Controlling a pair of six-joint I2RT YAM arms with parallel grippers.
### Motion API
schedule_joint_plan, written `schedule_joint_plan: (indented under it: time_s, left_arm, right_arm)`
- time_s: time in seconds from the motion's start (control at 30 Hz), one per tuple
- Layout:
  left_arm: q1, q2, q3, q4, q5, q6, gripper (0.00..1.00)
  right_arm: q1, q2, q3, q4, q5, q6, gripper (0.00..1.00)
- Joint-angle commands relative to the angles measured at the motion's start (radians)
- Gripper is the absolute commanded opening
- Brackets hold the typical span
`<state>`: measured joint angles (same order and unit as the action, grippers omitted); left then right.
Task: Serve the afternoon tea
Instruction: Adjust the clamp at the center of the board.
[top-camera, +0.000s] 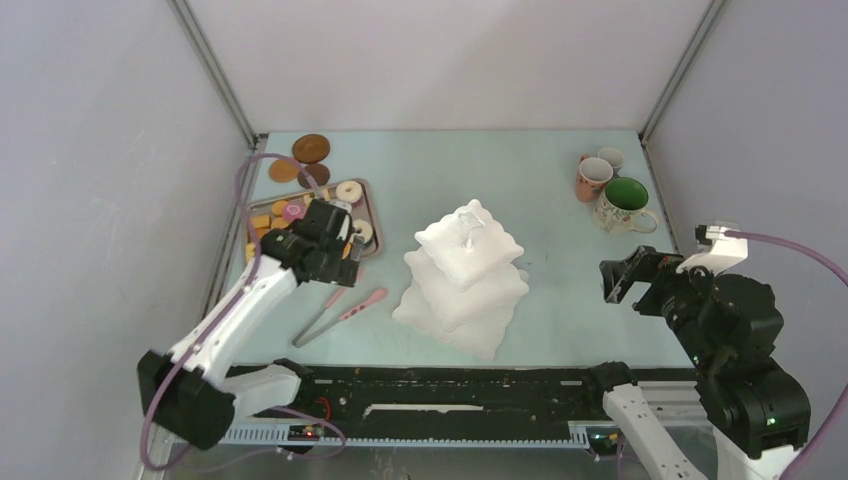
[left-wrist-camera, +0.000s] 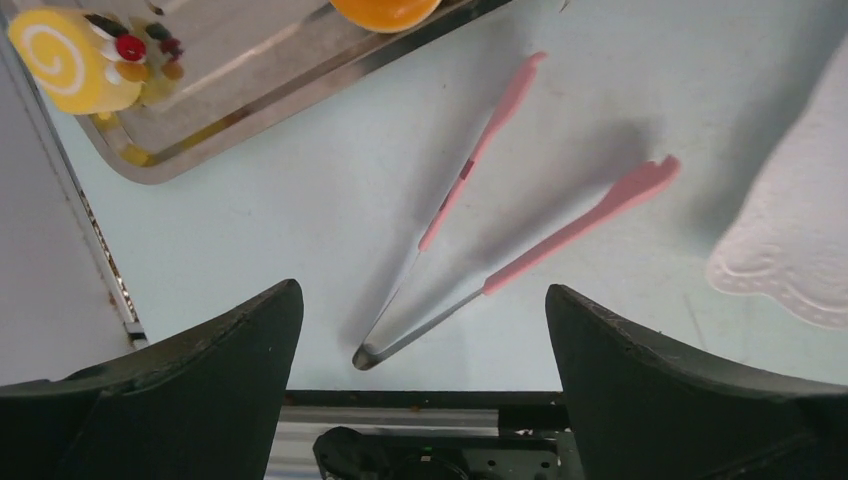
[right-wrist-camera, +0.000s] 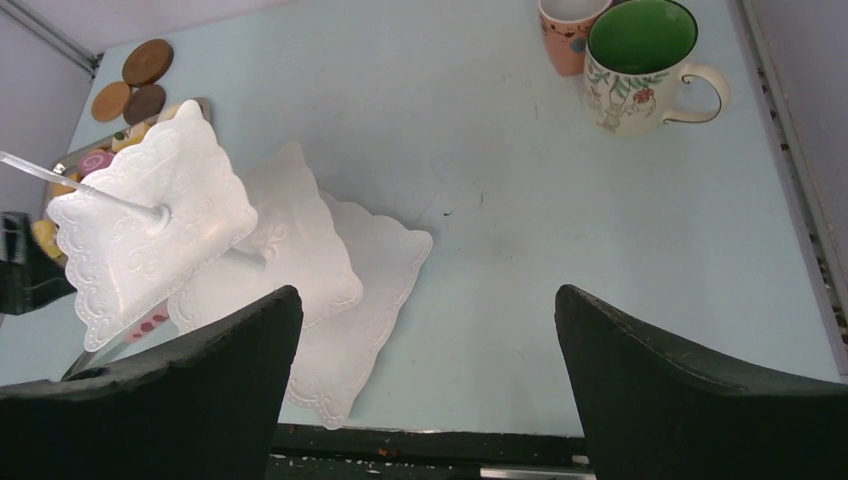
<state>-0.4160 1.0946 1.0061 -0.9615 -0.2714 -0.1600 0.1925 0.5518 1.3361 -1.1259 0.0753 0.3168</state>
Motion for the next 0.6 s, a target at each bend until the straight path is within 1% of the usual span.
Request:
schedule_joint_plan:
  time_s: [0.0,0.03,0.23,0.37,0.57]
  left_arm:
    - [-0.030,0.151,0.022,-0.016,-0.091,0.020,0.98]
    - [-0.032,0.179,0.021,-0.005,-0.098,0.017,0.98]
    - [-0.032,0.316,-0.029,0.102,-0.044,0.031,0.98]
    - [-0.030,0.404,-0.001,0.106,-0.027,0.030,1.00]
    - [-0.030,0.474,-0.007,0.127,0.007,0.022,0.78]
  right_arm:
    - [0.003,-0.019,0.004,0.042,-0.017,-0.021,1.00]
    - [0.003,-0.022,0.004,0.038,-0.016,-0.019,1.00]
    - [0.002,-0.044,0.004,0.028,-0.015,-0.013,1.00]
    - [0.002,-0.052,0.004,0.028,-0.023,-0.014,1.00]
    - [0.002,-0.044,0.004,0.034,-0.023,-0.010,1.00]
